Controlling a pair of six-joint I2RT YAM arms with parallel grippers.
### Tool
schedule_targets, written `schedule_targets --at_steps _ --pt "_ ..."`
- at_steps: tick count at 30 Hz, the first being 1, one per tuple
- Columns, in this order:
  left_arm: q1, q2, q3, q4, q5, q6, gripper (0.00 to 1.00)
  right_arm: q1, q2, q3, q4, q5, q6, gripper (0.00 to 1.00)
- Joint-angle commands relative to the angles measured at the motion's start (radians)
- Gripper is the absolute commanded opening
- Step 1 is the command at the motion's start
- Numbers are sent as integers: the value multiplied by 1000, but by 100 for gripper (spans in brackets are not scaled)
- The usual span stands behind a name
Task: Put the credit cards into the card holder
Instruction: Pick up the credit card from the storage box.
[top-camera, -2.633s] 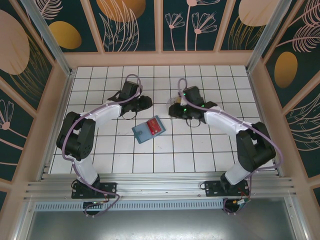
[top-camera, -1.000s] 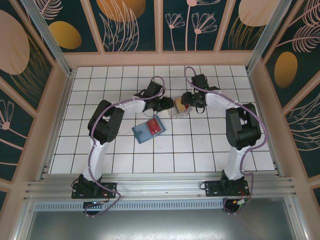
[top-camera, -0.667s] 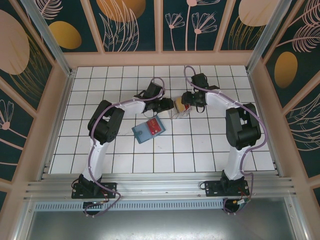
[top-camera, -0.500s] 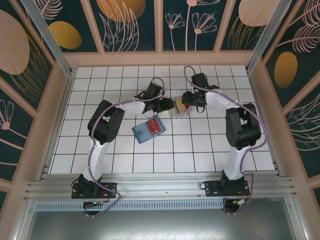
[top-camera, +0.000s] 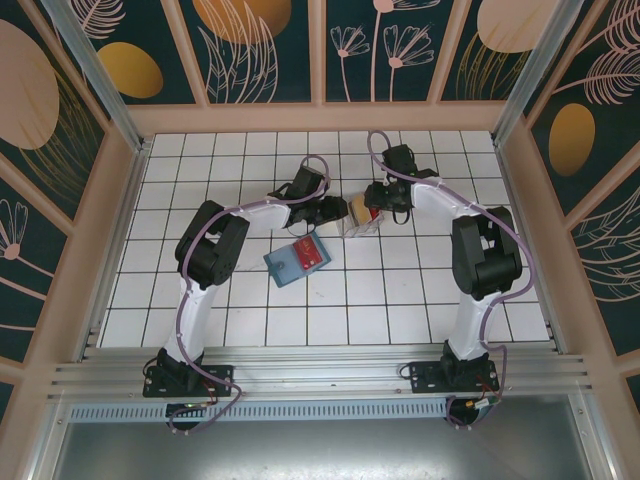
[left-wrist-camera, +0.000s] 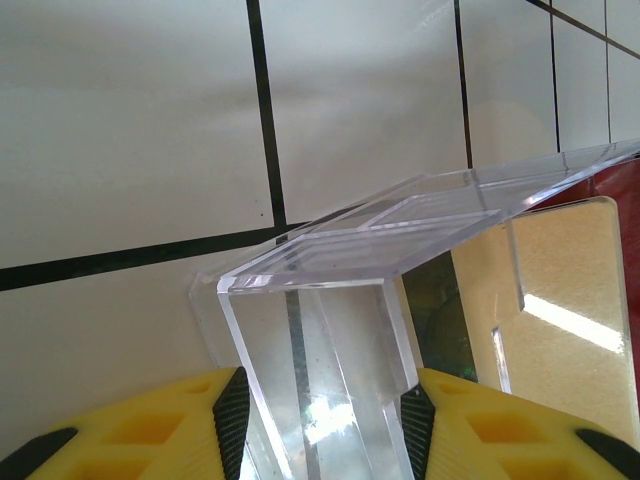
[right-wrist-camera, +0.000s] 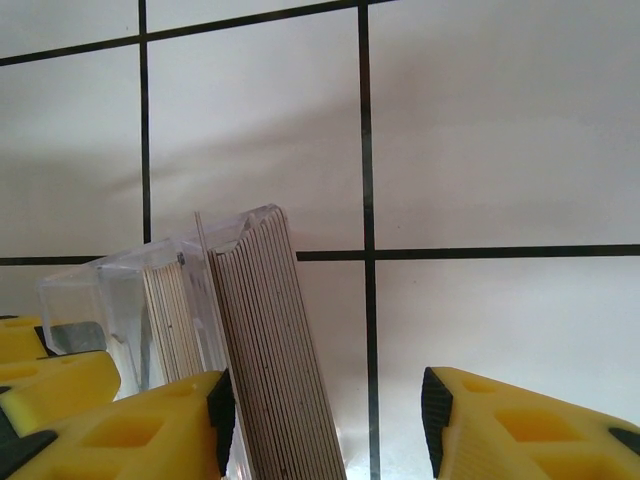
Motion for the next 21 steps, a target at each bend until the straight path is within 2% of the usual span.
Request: schedule_targets --at_steps 1,7,15,21 --pt "-6 6 -37 -57 -5 -1 46 -6 -44 28 -38 41 -18 53" --pt "-6 5 -39 -53 -5 -4 46 -6 -47 27 -36 32 -16 52" --pt "-6 7 -41 -50 -3 -6 46 -4 -48 32 -41 29 -18 43" --pt "-5 4 -47 -43 -3 -10 46 -4 -59 30 -45 35 -23 40"
